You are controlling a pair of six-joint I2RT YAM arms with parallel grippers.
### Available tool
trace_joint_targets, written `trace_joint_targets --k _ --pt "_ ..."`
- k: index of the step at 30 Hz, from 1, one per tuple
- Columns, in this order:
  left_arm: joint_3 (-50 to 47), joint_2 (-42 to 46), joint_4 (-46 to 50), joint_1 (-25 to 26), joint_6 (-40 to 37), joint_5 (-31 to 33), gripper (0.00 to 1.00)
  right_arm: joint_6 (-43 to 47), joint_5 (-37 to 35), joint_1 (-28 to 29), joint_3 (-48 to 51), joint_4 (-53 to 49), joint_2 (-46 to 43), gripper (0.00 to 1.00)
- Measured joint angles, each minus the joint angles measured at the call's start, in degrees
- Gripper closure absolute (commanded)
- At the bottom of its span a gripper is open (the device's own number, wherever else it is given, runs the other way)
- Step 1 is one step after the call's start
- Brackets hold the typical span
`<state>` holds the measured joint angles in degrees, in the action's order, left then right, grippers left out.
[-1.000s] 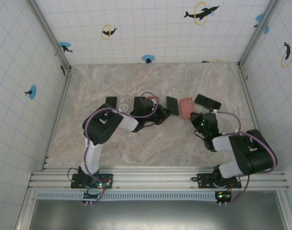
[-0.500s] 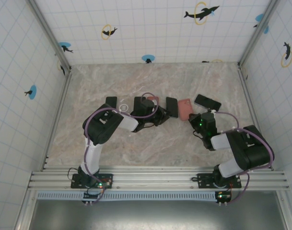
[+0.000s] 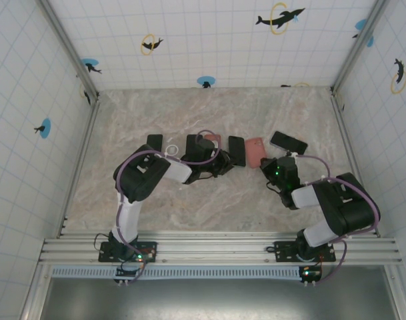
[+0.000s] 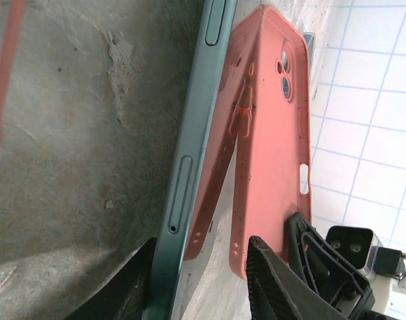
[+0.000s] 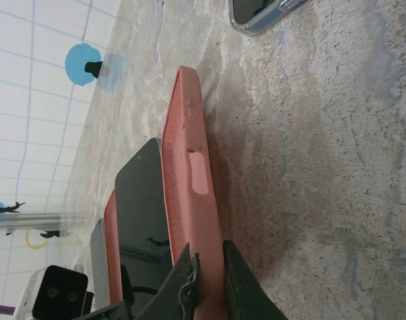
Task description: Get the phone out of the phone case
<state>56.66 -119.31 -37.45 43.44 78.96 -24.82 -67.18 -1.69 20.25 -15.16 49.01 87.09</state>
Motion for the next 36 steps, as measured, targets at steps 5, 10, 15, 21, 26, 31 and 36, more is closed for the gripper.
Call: trace_joint_targets --k 5,10,15,21,26,31,36 --pt "0.0 1.2 1.99 0.0 -2.03 0.46 0.58 0.87 -0.42 0.61 0.0 -0.02 0.0 0.87" --pt "0.0 1.51 3.74 -0.04 -3.34 0.9 0.56 2.4 -1.29 1.46 0.02 -0.44 0.0 0.78" --pt "0.0 1.51 5.01 -0.39 -4.46 1.07 0.55 3.82 -1.92 1.92 0.0 -2.19 -0.13 0.73" --pt "0.0 2.12 6.29 -0.76 -5.97 1.44 0.53 6.01 -2.99 1.97 0.0 -3.69 -0.96 0.66" --pt "0.02 2.45 7.23 -0.74 -7.19 1.68 0.51 8.5 -3.67 2.34 0.0 -5.25 -1.27 0.62" --pt "0.44 2.71 8.46 -0.74 -8.7 1.73 0.5 11.78 -4.83 3.04 -0.39 -7.43 -1.27 0.61" --pt "1.77 2.86 11.3 -0.76 -10.6 1.97 0.49 14.16 -5.35 3.06 -1.86 -8.74 -1.16 0.61"
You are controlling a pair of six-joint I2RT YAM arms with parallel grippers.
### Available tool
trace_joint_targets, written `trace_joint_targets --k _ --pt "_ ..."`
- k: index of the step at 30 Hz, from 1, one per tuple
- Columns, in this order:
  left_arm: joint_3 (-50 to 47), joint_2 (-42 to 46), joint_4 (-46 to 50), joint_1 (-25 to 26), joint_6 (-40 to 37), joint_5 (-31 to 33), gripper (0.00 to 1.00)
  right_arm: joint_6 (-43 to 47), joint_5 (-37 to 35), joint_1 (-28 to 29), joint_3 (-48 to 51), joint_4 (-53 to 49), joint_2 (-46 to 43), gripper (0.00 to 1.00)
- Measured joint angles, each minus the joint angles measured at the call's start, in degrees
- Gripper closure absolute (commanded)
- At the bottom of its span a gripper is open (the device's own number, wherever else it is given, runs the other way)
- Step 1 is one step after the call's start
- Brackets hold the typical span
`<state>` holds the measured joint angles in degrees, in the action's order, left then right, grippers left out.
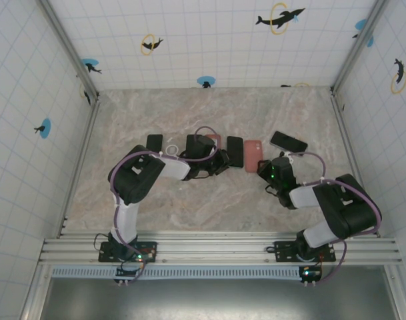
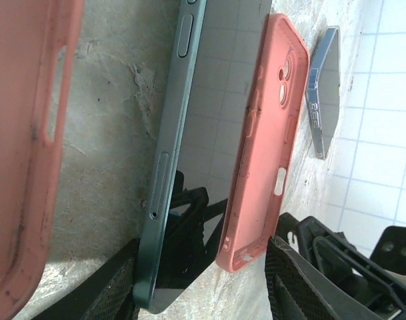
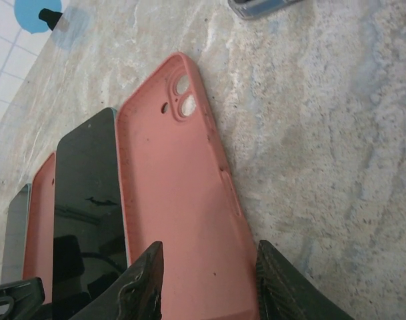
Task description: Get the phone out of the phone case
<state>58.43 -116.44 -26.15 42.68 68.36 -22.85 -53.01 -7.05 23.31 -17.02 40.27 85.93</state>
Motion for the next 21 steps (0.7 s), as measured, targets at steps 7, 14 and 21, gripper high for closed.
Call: trace_joint_targets --k 7,14,21 --pt "0.66 0.55 2.51 -0.09 -2.51 0.66 0.47 2.73 -0.63 -0.02 -2.32 -0.24 1.66 0.6" --pt "2.64 0.55 6.05 -0.39 -5.2 1.27 0.45 4.44 0.5 -0.79 -3.91 -0.31 3.43 0.57" --pt "4.37 0.55 9.33 -0.63 -7.41 1.73 0.43 6.19 2.23 -2.71 -5.77 -1.46 3.45 0.5"
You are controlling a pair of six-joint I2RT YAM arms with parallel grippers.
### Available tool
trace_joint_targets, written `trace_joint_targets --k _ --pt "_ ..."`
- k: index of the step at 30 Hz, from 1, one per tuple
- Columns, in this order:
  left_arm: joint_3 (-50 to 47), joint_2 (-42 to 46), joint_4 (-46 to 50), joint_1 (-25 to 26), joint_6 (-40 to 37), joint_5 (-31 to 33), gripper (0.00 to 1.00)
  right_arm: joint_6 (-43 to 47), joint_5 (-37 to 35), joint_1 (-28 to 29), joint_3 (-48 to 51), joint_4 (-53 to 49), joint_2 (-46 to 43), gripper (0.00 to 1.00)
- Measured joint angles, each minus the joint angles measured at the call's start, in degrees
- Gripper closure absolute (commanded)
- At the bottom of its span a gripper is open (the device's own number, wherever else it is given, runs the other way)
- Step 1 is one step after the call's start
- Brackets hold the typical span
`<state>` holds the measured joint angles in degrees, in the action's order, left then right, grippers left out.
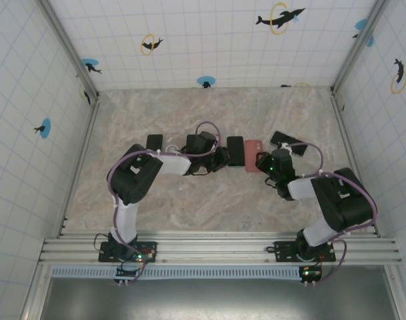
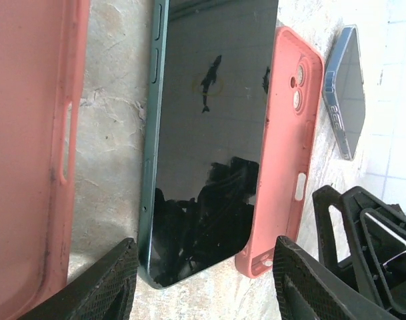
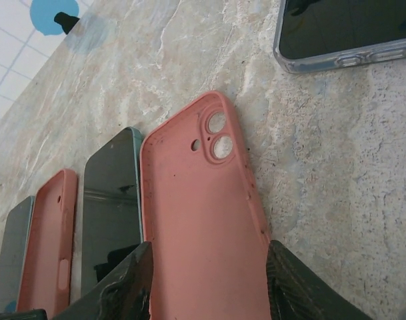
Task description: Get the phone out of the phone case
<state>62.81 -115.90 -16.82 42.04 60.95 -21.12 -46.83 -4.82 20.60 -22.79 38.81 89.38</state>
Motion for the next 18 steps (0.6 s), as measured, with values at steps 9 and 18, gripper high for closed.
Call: trace_joint_targets --k 9,18 --pt "1.97 0.09 3.63 -0.11 -2.78 0.85 0.41 8.96 1.92 -4.39 -5.4 -9.75 -2.29 0.34" --pt "5.53 5.44 7.63 -0.11 -7.34 1.77 0.25 28.65 8.74 -12.59 -12.7 -20.94 -5.79 0.15"
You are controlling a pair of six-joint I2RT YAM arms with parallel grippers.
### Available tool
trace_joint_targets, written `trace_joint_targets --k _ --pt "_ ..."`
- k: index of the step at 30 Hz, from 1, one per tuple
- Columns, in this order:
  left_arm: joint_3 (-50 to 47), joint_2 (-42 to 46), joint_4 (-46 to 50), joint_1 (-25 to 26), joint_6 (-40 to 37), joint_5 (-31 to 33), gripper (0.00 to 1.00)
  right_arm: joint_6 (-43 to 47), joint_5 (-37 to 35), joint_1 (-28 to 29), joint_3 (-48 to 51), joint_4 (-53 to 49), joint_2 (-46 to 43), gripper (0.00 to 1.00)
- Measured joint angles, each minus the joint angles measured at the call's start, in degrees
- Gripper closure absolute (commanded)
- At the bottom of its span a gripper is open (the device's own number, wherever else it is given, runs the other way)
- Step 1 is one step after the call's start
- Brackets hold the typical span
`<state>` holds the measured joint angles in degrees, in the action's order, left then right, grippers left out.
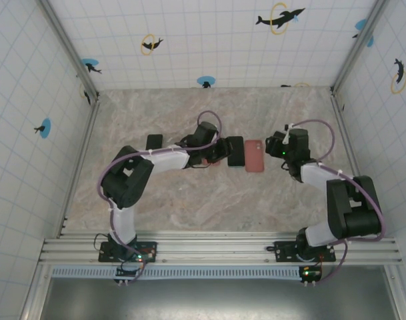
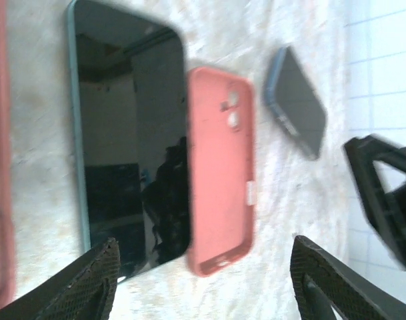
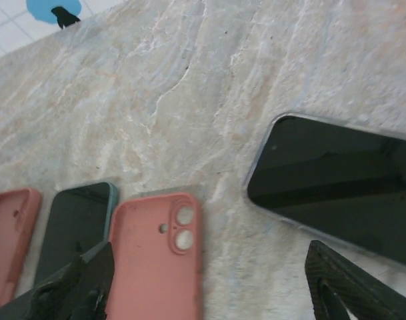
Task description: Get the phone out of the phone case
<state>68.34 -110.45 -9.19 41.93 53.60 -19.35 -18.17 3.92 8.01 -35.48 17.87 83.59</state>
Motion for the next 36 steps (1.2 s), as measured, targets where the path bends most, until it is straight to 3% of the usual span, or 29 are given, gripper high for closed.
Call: trace_joint_targets --k 12,16,25,36 --pt "-1.49 8.24 -2.93 0.0 -2.64 -2.54 0.06 31.17 2.08 -7.19 -14.75 -19.17 4.94 0.11" --pt "-3.65 10.43 -4.33 0.0 -2.62 -3.98 0.04 39.56 3.89 -10.71 -18.56 -24.9 9.42 0.03" --pt "-4.57 13.35 -4.5 0.0 -3.32 -5.77 0.03 51.47 10.03 -13.75 -30.49 -36.15 21.35 0.01" --pt "-5.64 15.32 -2.99 -0.81 -4.92 -6.82 0.03 56.7 15.02 -14.62 -42.8 -44.96 31.52 0.01"
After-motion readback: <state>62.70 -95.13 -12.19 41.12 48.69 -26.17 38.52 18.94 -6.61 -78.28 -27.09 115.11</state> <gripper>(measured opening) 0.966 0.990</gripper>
